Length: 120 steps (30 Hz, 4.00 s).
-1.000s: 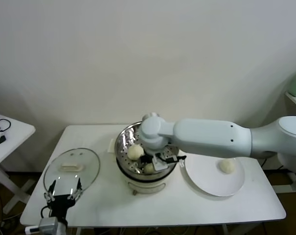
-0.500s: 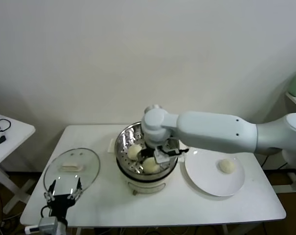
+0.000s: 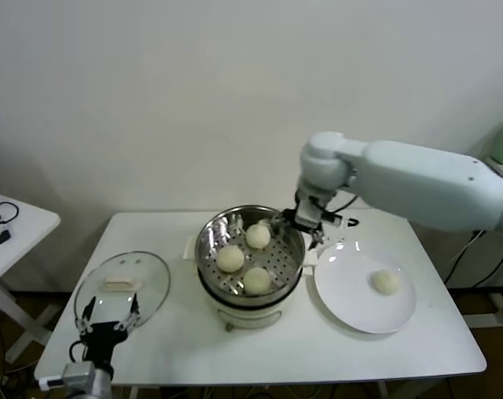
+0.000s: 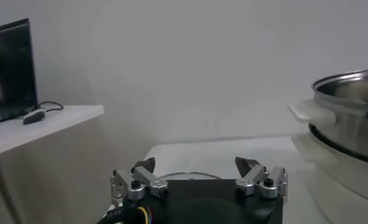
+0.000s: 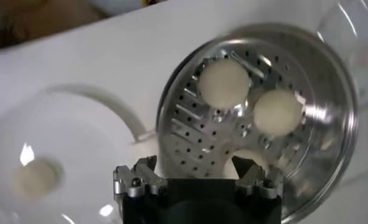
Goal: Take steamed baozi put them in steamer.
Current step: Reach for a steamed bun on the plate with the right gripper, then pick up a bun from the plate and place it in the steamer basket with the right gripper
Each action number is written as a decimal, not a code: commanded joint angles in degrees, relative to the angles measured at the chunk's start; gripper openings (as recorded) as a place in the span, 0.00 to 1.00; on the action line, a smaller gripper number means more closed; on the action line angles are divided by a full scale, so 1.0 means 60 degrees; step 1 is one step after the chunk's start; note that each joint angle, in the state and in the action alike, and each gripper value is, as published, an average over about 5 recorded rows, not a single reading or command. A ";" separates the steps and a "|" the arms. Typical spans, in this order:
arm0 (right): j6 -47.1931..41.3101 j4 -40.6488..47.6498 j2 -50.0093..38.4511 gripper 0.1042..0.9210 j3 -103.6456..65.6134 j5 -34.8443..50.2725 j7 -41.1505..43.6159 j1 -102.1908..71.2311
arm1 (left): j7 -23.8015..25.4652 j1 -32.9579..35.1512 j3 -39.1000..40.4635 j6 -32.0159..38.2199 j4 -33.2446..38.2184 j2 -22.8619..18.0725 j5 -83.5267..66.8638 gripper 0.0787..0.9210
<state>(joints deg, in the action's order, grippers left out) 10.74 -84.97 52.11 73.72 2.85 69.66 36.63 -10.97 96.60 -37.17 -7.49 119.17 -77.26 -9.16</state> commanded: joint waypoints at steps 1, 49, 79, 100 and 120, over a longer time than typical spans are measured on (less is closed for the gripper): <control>-0.2946 0.1543 -0.2672 0.88 0.0958 0.2528 -0.0337 -0.0102 | 0.0613 -0.0058 0.0018 0.0267 0.0077 0.0060 -0.0220 0.88; -0.1637 0.5857 -0.0969 0.88 -0.4041 -0.2471 -0.0627 -0.6049 | 0.1467 0.0281 0.0063 0.1008 0.0115 -0.0111 0.0338 0.88; -0.3255 0.4848 -0.1374 0.68 -0.2197 0.1767 -0.0875 -0.3947 | 0.1438 0.0342 0.0058 0.1024 0.0207 -0.0118 0.0401 0.88; -0.4403 0.2628 0.0443 0.67 0.4093 0.8507 -0.1017 0.2633 | 0.1445 0.0575 0.0389 0.1111 0.0677 -0.0112 0.0403 0.88; -0.4818 0.2757 0.3296 0.67 0.4179 0.9085 -0.1810 0.1386 | 0.1244 0.0551 0.0562 0.0994 0.0941 -0.0221 0.0515 0.88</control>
<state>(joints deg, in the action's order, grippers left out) -17.01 -67.74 63.67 96.18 53.83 60.87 47.26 -3.09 99.58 -33.91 -1.27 124.45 -78.40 -6.33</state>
